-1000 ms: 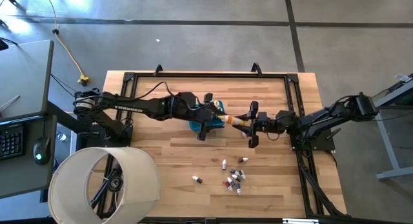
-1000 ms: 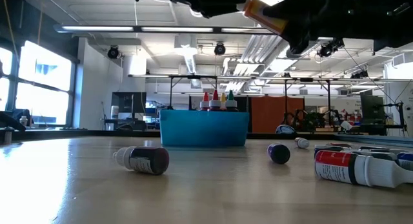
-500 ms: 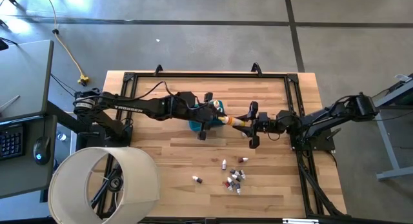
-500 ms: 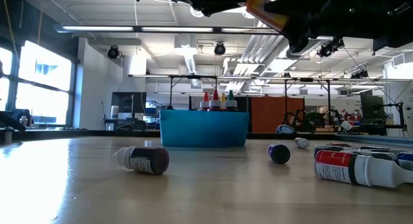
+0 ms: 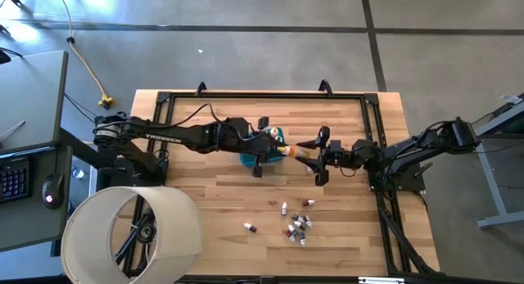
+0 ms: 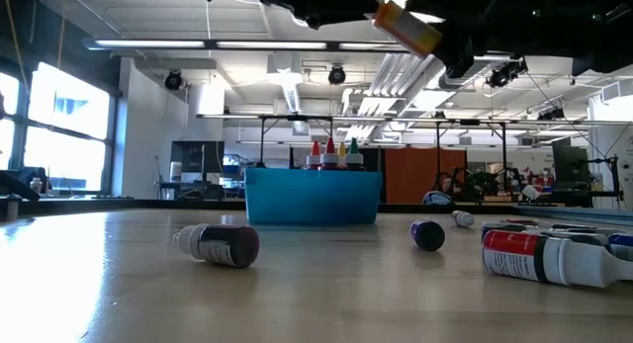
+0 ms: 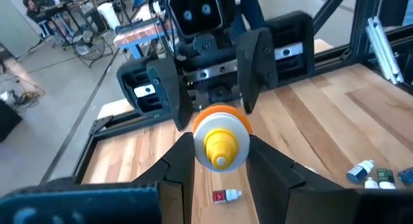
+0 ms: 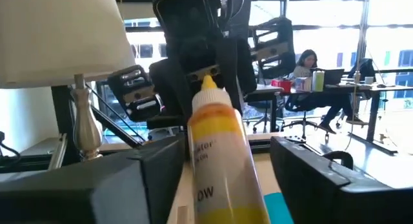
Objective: Pick & Place food coloring
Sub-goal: Adjust the big yellow food coloring bottle in the bin
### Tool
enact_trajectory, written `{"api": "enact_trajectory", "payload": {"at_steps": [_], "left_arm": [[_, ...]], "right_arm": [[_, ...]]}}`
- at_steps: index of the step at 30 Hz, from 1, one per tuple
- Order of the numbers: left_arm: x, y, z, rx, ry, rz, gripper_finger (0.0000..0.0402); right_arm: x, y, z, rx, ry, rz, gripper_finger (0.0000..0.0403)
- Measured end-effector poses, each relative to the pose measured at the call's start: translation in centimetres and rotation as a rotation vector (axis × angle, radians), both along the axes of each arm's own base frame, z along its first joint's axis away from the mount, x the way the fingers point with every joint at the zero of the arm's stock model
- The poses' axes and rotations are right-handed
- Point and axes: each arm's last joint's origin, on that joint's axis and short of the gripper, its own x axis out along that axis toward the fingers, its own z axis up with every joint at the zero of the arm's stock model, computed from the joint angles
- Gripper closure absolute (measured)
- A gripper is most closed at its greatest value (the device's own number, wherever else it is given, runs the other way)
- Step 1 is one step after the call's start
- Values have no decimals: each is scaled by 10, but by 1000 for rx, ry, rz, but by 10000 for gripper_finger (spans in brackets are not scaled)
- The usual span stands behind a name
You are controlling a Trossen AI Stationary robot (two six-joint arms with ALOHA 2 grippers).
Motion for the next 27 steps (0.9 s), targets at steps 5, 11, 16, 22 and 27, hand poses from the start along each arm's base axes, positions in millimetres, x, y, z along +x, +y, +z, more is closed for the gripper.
{"api": "enact_trajectory", "payload": {"at_steps": [5,11,16,22,27], "left_arm": [[-2,2,-6,-5,68,81,305],[-9,7,-22,-66,235,286,305],[-13,10,-27,-34,313,380,306],[-4,9,-25,-63,451,376,306],[22,11,-30,-69,574,334,306]], "right_arm": [[-2,-2,6,-31,-53,-85,152],[-10,-7,18,39,-127,-216,146],[-11,-6,16,71,-80,-165,146],[-11,-7,16,68,-78,-165,146],[-11,-8,16,67,-77,-166,146]]}}
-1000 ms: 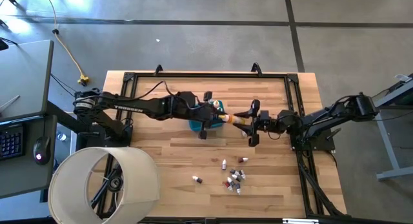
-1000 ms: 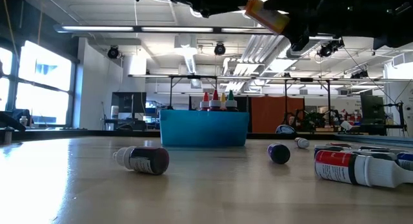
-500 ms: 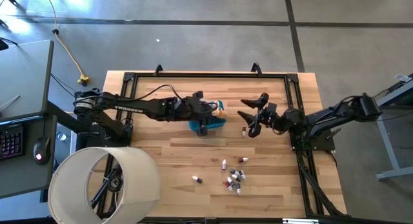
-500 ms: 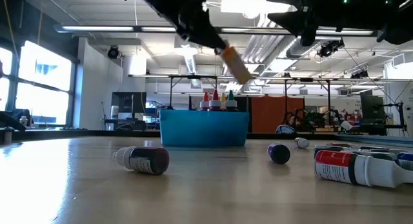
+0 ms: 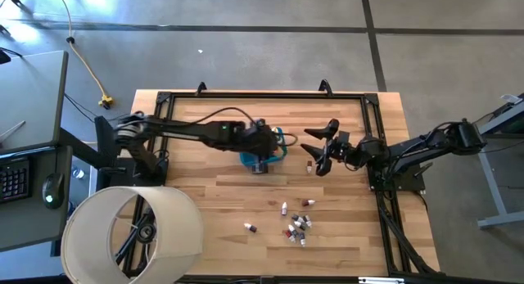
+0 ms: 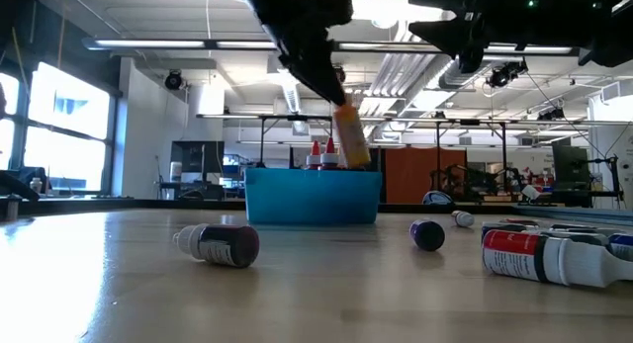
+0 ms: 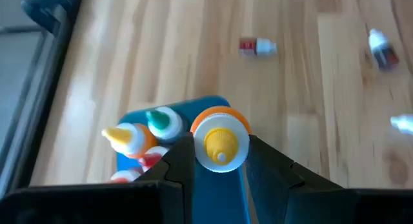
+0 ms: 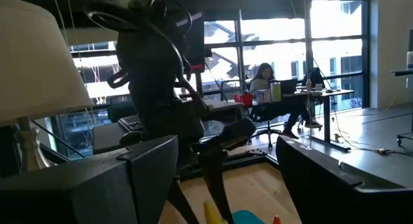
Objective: Pick & Place food coloring
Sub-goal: Adjust the big yellow food coloring bottle in the bin
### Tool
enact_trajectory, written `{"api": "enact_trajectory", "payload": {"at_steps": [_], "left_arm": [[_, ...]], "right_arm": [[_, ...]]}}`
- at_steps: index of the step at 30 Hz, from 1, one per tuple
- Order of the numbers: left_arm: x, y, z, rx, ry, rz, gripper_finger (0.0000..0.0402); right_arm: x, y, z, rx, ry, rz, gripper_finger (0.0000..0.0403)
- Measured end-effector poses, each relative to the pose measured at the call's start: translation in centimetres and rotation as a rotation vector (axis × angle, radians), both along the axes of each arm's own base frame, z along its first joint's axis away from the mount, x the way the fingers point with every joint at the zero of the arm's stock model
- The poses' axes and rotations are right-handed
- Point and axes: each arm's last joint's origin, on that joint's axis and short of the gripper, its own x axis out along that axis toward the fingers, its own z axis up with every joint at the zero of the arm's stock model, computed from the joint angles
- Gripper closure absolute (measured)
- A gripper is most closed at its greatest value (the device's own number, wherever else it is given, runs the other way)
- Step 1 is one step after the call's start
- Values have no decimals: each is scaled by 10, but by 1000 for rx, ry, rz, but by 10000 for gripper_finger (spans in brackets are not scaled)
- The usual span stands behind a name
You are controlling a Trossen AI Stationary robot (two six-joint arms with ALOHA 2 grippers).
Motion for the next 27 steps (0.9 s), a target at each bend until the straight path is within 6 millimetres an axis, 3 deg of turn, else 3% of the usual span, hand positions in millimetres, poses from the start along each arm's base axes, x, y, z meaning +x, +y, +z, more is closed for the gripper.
{"api": "enact_trajectory", "payload": {"at_steps": [9,23,27], "left_arm": [[27,7,-13,9,104,16,306],[35,17,-30,-29,120,18,306],[41,17,-43,-50,141,-4,292]], "right_arm": [[-3,0,2,-6,13,18,146],[-5,1,4,-12,12,42,146],[-5,1,3,-12,14,43,146]]}}
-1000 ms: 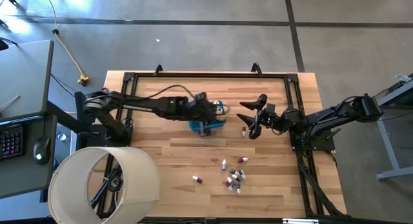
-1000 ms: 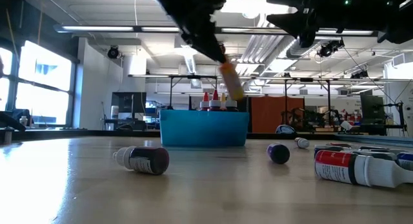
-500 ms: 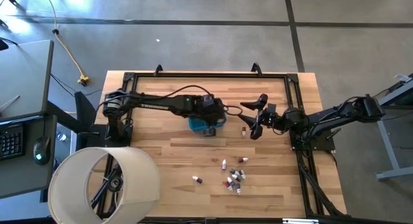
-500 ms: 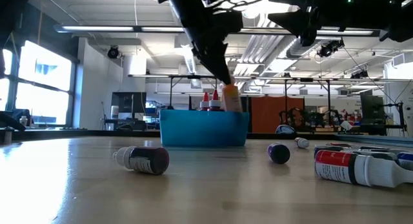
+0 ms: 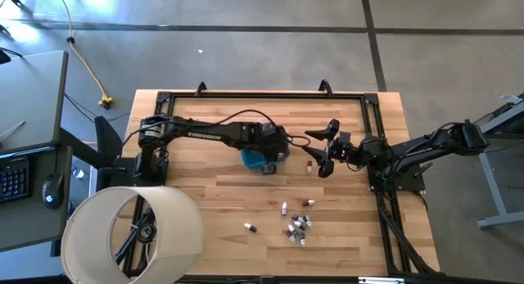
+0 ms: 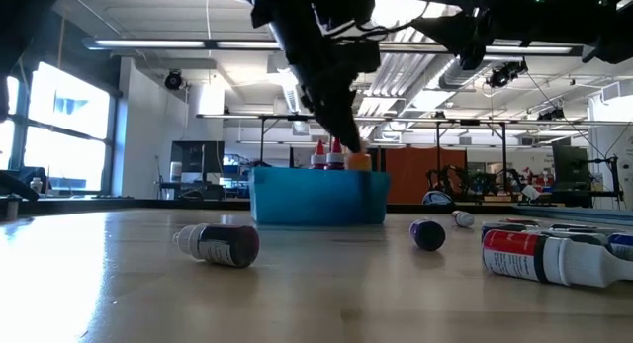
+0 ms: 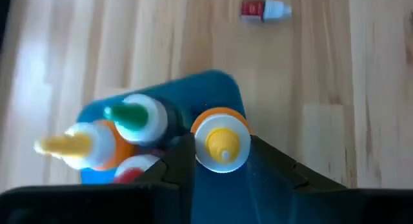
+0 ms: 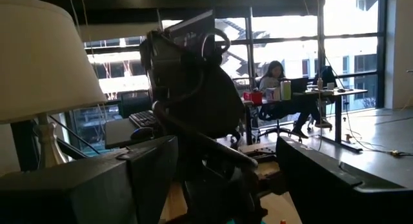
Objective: Pick & Place food coloring
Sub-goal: Adjust the big yellow food coloring bottle in the bin
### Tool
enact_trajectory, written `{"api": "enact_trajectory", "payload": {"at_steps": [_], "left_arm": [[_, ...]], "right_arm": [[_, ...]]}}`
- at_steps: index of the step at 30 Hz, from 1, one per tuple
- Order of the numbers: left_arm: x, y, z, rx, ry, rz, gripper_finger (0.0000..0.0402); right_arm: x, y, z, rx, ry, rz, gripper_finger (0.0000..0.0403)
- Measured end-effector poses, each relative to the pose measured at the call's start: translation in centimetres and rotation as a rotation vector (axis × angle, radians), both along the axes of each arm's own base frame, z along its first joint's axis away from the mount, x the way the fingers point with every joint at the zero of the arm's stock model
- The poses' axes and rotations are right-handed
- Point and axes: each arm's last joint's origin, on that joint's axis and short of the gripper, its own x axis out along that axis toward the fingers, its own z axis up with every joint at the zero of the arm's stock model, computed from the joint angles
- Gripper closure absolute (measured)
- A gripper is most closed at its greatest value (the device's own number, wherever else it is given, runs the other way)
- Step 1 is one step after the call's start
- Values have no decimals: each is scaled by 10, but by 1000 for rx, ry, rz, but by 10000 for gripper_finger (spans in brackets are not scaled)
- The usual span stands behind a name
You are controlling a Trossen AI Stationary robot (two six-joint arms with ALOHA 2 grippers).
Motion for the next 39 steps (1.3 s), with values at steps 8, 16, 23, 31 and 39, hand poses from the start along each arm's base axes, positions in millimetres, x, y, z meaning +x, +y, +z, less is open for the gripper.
{"api": "enact_trajectory", "payload": {"at_steps": [8,16,23,31,39], "left_arm": [[10,2,-16,84,17,-9,264],[16,3,-16,116,-31,-24,261],[16,4,-16,146,-29,-26,263],[16,4,-16,152,-29,-22,266],[16,5,-16,177,-27,4,266]], "right_arm": [[0,0,-1,-1,10,0,147],[0,0,-1,-1,18,1,147],[0,0,-2,-1,21,1,147],[0,0,-2,-1,21,1,147],[0,0,-2,-1,21,1,147]]}}
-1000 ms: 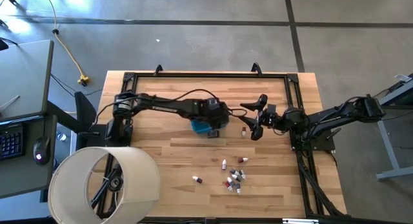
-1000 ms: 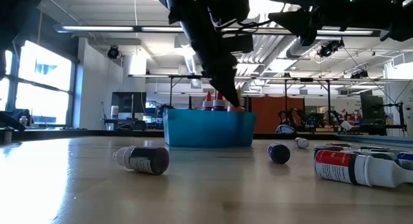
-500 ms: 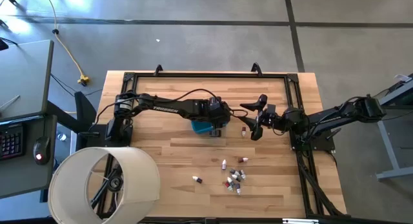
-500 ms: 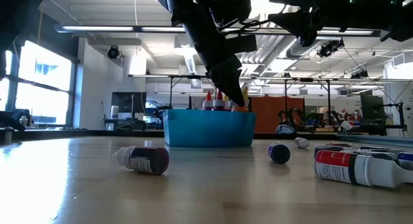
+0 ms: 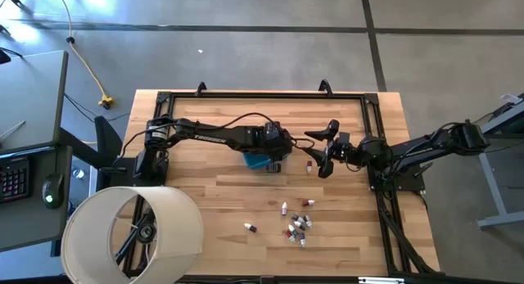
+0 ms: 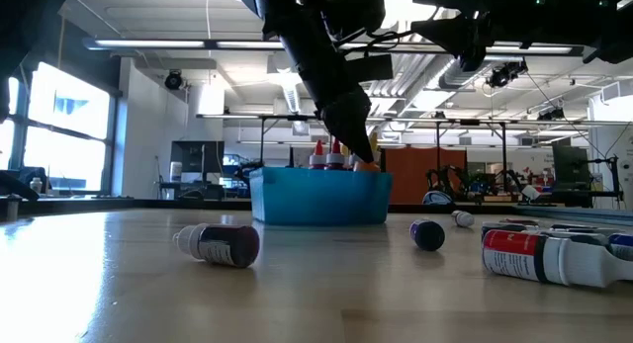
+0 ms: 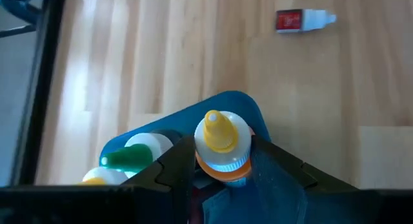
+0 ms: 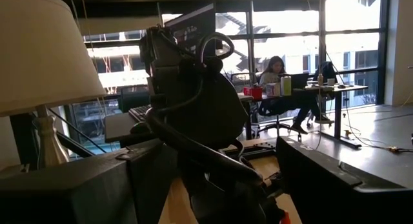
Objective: Pick & Place food coloring
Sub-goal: Adjust the big yellow food coloring bottle in the bin
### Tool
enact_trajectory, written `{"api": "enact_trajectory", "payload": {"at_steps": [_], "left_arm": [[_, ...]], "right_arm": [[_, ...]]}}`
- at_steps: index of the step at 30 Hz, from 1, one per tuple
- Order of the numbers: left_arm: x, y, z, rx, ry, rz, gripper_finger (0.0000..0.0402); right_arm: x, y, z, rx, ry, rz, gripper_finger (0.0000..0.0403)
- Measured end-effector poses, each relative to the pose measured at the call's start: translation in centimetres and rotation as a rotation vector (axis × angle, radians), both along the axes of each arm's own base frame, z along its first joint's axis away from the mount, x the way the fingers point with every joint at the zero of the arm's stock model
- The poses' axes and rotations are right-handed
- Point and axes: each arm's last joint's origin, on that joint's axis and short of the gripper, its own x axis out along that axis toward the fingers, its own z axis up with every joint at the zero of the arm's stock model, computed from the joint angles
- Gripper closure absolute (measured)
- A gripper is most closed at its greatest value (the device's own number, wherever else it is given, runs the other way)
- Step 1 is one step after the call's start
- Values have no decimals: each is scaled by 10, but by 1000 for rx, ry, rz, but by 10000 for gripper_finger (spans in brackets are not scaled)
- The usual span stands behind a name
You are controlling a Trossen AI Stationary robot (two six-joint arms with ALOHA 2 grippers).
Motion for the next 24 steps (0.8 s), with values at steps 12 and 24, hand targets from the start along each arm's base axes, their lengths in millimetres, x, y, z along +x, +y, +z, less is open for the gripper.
{"api": "enact_trajectory", "payload": {"at_steps": [12,24], "left_arm": [[5,1,25,-4,-46,19,267],[12,1,23,-128,-149,121,267]], "right_arm": [[0,0,0,0,3,0,147],[0,0,-1,0,8,0,147]]}}
